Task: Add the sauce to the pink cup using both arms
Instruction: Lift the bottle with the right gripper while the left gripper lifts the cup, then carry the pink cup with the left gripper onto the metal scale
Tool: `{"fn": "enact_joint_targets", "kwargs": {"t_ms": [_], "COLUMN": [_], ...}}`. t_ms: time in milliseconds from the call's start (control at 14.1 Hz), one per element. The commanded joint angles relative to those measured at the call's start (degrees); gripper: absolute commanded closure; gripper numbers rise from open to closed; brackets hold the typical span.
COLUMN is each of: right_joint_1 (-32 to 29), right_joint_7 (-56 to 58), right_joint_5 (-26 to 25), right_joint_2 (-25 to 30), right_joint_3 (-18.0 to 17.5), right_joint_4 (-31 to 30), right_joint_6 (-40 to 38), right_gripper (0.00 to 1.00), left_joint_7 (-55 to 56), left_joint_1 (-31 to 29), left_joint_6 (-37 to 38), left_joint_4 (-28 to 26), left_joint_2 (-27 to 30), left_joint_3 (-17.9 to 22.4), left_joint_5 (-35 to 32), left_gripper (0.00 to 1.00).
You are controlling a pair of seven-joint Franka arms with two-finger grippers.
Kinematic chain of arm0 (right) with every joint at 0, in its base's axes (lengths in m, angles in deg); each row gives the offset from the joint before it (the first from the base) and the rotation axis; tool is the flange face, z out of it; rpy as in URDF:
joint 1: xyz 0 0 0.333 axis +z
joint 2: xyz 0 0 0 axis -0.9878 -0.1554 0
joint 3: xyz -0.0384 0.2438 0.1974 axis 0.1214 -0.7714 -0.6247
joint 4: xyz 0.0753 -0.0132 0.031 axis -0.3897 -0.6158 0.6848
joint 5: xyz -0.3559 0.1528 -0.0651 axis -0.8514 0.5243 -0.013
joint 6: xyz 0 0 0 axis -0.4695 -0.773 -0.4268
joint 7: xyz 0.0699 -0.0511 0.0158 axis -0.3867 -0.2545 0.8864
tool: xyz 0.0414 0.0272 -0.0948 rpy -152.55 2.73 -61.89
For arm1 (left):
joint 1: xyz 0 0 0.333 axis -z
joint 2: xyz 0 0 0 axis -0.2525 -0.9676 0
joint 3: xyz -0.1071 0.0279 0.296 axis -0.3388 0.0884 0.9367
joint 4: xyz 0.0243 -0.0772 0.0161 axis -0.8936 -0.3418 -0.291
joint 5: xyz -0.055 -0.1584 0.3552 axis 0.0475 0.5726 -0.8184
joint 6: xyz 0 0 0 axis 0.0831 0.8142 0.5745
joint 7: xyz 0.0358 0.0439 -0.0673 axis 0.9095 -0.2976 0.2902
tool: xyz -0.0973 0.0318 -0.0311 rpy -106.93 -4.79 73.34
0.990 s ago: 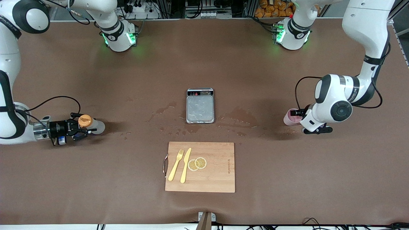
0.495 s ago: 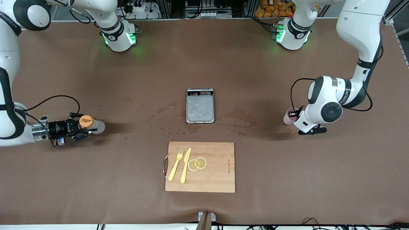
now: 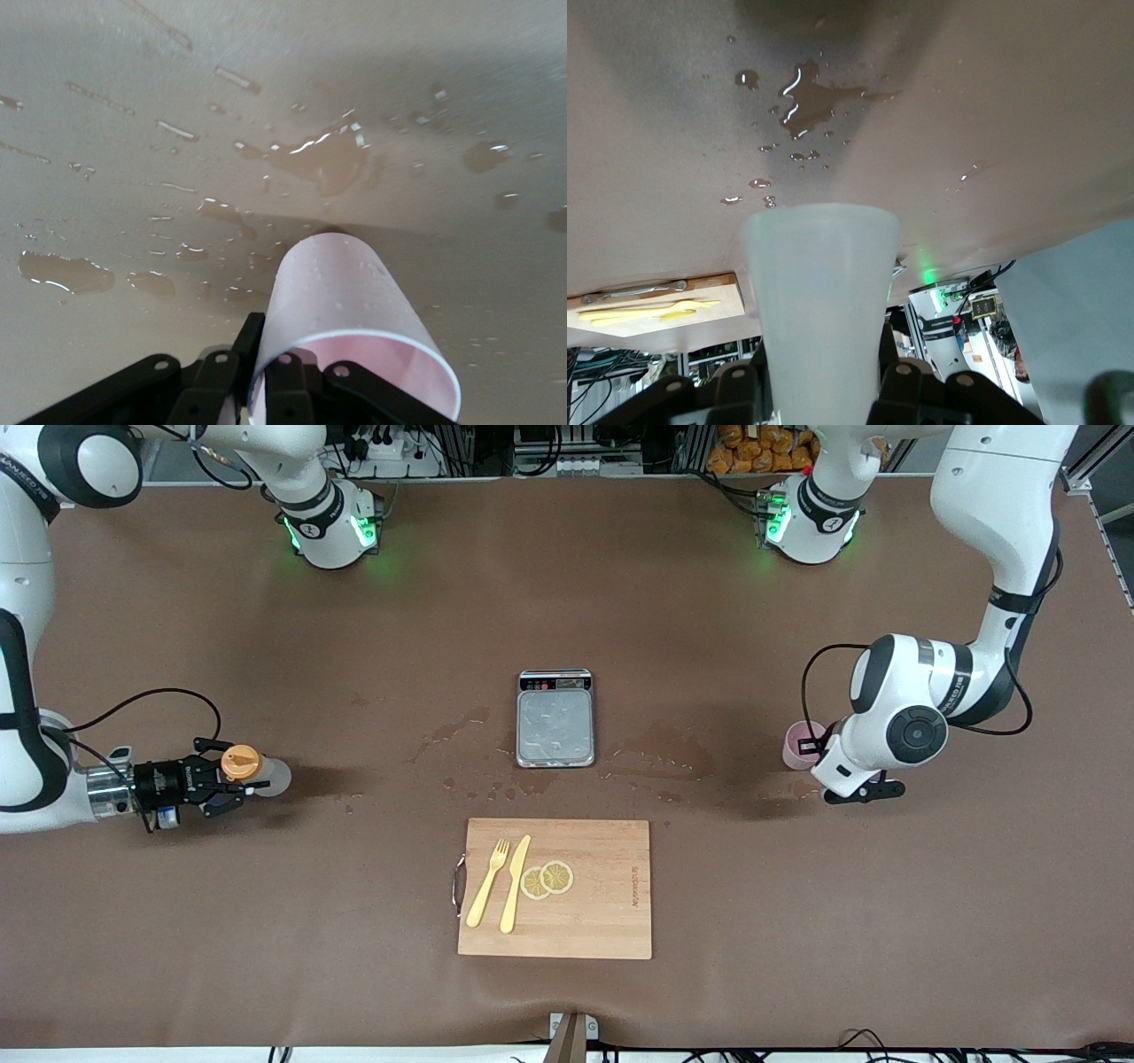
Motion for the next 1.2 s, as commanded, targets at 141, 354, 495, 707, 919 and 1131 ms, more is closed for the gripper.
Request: {"fn": "enact_joint_targets", "kwargs": {"t_ms": [141, 354, 495, 707, 919, 1131], "right_joint_1": [0.79, 1.49, 1.50, 2.20, 3.25, 6.14], "right_joint_7": [-6.40, -9.06, -10.37, -10.73, -11.08, -14.33], "right_joint_5": [-2.45, -4.92, -5.36, -6.24, -7.29, -11.24], "right_joint_2": [6.22, 9.21, 10.36, 10.36, 10.71, 10.80], "right_joint_3": [-0.01, 0.08, 0.08, 0.08, 0.08, 0.08], "right_joint_4": [-0.12, 0.41, 0.68, 1.20, 1.29, 2.61], "right_joint_6": [-2.82, -3.97, -4.50, -4.50, -4.50, -4.41], "right_gripper": [0.57, 0.58, 0.58, 0.60, 0.60, 0.60], "left_joint_7": [9.04, 15.62, 20.55, 25.47, 36.78, 46.04], "left_joint_1": [-0.27, 0.08, 1.31, 5.16, 12.19, 17.74], "left_joint_6": [5.83, 8.12, 10.58, 11.47, 11.21, 10.60], "left_joint_4": [5.88, 10.53, 14.66, 19.76, 25.65, 33.82], "left_joint_2": [2.35, 1.83, 0.77, -0.89, -7.38, -14.42], "left_joint_3": [-5.99, -12.57, -15.04, -16.46, -16.38, -15.94], "left_joint_5": [0.33, 3.32, 5.35, 10.69, 11.50, 11.15], "left_gripper": [1.00, 1.00, 1.00, 1.00, 1.00, 1.00]}}
